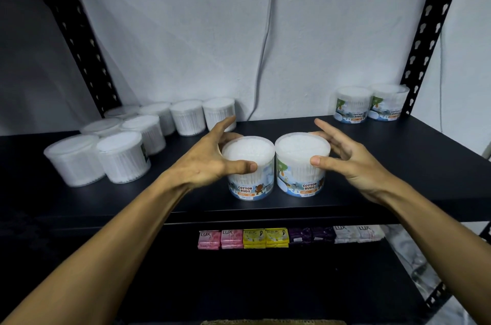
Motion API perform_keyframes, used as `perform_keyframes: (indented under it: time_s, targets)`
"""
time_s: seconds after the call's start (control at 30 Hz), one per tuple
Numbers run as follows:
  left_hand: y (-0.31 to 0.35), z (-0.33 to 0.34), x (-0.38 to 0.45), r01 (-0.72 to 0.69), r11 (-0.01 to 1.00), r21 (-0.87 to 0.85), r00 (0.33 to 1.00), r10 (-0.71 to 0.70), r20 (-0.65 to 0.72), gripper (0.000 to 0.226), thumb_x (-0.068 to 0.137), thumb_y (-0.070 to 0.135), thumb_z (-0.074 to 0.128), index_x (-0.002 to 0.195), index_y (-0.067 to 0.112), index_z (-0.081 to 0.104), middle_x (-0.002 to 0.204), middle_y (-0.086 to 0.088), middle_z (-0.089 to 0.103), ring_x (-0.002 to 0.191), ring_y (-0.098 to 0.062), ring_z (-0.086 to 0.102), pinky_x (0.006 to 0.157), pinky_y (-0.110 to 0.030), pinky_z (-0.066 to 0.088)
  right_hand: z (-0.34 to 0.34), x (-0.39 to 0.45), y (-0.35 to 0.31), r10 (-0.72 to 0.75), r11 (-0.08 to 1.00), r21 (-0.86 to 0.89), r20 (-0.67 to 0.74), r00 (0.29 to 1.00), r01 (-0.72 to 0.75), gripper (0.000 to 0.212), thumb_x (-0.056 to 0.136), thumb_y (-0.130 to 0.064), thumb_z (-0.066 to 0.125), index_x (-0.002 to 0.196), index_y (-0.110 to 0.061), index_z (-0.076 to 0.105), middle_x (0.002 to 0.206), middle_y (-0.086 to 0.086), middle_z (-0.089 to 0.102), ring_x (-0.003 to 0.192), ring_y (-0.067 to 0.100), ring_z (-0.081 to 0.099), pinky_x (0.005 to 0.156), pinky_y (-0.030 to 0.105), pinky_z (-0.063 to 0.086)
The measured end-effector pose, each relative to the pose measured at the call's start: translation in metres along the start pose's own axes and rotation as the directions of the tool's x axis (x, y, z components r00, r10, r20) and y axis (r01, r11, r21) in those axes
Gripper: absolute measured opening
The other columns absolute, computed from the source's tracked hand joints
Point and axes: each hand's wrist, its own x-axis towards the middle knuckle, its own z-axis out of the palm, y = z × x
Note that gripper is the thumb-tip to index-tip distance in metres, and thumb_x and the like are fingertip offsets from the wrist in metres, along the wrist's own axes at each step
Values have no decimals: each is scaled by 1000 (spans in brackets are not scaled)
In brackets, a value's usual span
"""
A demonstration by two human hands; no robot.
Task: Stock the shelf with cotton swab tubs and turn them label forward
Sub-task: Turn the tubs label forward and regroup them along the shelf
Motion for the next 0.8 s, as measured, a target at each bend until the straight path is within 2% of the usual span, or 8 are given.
perform_keyframes:
  time_s: [0.1, 0.23, 0.33, 0.4, 0.57, 0.7, 0.8]
  targets:
    - [0, 0, 0, 1, 1000, 5, 1000, -1, 3, 109, 66, 34, 86, 151, 31, 19, 134, 13, 53, 117, -3, 52, 94, -20, 40, 0, 0, 0, -4, 1000, 4, 3, 1000, 4, 89, 64, -27, 75, 143, -31, 34, 126, -15, 60, 122, -1, 49, 101, 25, 37]
    - [1, 0, 0, 4, 1000, 10, 1000, -4, 8, 107, 68, 32, 86, 151, 31, 19, 133, 14, 52, 110, 1, 51, 86, -13, 39, 0, 0, 0, -6, 1000, 14, 5, 1000, 6, 86, 64, -25, 75, 141, -33, 36, 127, -13, 59, 122, -2, 49, 101, 25, 38]
    - [1, 0, 0, 5, 1000, 10, 1000, -5, 2, 107, 68, 32, 86, 151, 31, 20, 136, 11, 51, 116, -4, 52, 91, -18, 40, 0, 1, 1, -8, 1000, 16, 7, 1000, 8, 87, 66, -21, 82, 139, -35, 37, 128, -13, 59, 121, -2, 50, 99, 23, 40]
    - [1, 0, 0, 7, 1000, 13, 1000, -7, -3, 107, 68, 32, 86, 151, 30, 20, 136, 10, 51, 118, -6, 52, 93, -20, 40, 0, 1, 1, -10, 1000, 16, 7, 1000, 10, 85, 66, -20, 80, 138, -35, 37, 127, -13, 59, 121, -3, 50, 97, 21, 41]
    - [0, 2, 0, 6, 1000, 17, 1000, -6, -6, 107, 67, 33, 86, 151, 28, 20, 135, 10, 53, 117, -6, 52, 94, -20, 39, 1, -1, 0, -12, 1000, 20, -10, 1000, 12, 85, 65, -23, 78, 139, -33, 38, 130, -10, 57, 123, -1, 49, 103, 28, 39]
    - [2, 2, 0, 10, 1000, 16, 1000, -9, -11, 105, 68, 31, 85, 151, 27, 21, 129, 14, 52, 110, 0, 52, 86, -11, 38, 2, -1, -1, -5, 1000, 11, -10, 1000, 5, 86, 68, -20, 81, 140, -32, 37, 130, -11, 57, 123, -1, 49, 105, 30, 38]
    - [3, 2, -1, 9, 1000, 14, 1000, -9, -14, 106, 67, 31, 86, 151, 26, 22, 128, 15, 53, 110, 0, 52, 87, -11, 38, 1, -1, -1, 2, 1000, 7, -11, 1000, -2, 87, 66, -23, 78, 142, -30, 36, 130, -12, 57, 123, -2, 48, 108, 31, 37]
